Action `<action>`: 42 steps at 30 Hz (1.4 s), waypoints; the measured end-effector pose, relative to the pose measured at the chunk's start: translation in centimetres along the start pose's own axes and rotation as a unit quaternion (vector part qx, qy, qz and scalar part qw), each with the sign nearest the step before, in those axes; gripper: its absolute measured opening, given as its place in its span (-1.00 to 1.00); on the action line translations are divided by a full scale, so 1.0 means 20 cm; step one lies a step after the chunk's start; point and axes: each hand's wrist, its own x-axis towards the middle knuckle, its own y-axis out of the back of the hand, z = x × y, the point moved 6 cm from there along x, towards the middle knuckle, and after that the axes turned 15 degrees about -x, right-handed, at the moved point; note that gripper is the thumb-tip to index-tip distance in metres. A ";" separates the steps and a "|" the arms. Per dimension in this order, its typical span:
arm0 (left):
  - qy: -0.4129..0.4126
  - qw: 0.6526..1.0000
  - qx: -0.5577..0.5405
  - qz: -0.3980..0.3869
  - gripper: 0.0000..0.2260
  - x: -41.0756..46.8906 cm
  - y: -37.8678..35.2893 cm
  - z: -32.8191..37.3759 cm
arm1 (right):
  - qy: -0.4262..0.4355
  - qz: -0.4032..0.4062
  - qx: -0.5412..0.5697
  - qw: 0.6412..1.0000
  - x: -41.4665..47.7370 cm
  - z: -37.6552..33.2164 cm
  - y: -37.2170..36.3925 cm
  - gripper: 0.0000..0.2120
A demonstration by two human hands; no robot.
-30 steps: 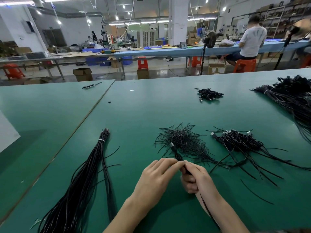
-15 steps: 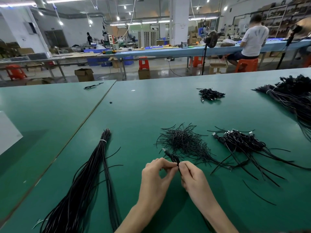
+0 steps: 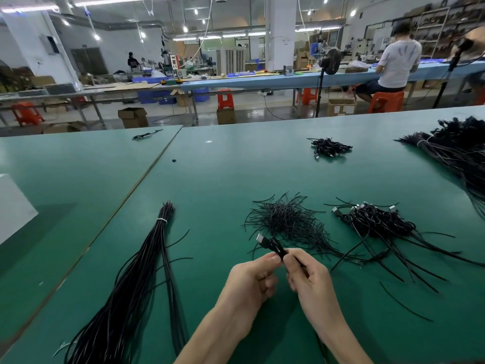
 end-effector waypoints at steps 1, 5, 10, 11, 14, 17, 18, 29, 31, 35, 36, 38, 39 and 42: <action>0.018 1.000 -0.013 -0.005 -0.94 0.00 0.00 -0.01 | -0.002 0.005 0.004 1.000 0.00 0.00 0.00 -0.80; 0.060 0.997 -0.014 -0.044 -0.90 0.00 -0.01 0.01 | -0.031 -0.008 0.074 0.997 0.00 0.02 0.00 -0.91; 0.060 0.991 0.053 -0.106 -0.94 -0.02 -0.01 0.07 | -0.026 0.007 0.039 0.999 0.01 0.03 0.01 -0.90; 0.067 0.988 0.065 -0.121 -0.94 -0.03 -0.01 0.08 | -0.027 0.015 0.022 0.999 0.01 0.04 0.02 -0.89; 0.076 0.981 0.100 -0.149 -0.87 -0.04 -0.02 0.11 | -0.034 0.037 -0.003 0.999 0.00 0.05 0.04 -0.79; 0.041 0.982 0.135 -0.122 -0.79 -0.03 0.00 0.14 | -0.046 0.065 -0.025 0.997 -0.01 0.05 0.05 -0.69; 0.020 0.982 0.153 -0.113 -0.78 -0.03 0.00 0.16 | -0.044 0.075 -0.029 0.996 -0.01 0.05 0.06 -0.68; -0.255 0.905 0.334 -0.064 -0.83 -0.08 0.02 0.30 | 0.023 0.057 -0.088 0.994 -0.03 0.00 0.00 -0.87; -0.340 0.818 0.462 -0.047 -0.80 -0.11 0.02 0.33 | 0.004 0.015 -0.046 0.999 -0.03 0.01 -0.02 -0.74; -0.396 0.737 0.545 -0.054 -0.84 -0.14 0.02 0.30 | -0.020 -0.046 -0.045 0.998 -0.02 0.02 -0.06 -0.80; -0.397 0.742 0.537 -0.052 -0.82 -0.14 0.02 0.29 | -0.018 -0.044 -0.048 0.998 -0.01 0.02 -0.06 -0.86; -0.382 0.787 0.484 -0.030 -0.76 -0.13 0.03 0.28 | -0.009 -0.046 -0.037 0.998 -0.01 0.01 -0.05 -0.91; -0.363 0.819 0.444 -0.015 -0.74 -0.12 0.03 0.28 | -0.002 -0.045 -0.031 0.999 -0.01 0.01 -0.05 -0.86; -0.304 0.880 0.364 0.019 -0.77 -0.09 0.03 0.26 | 0.012 -0.019 -0.035 0.999 -0.01 0.00 -0.03 -0.73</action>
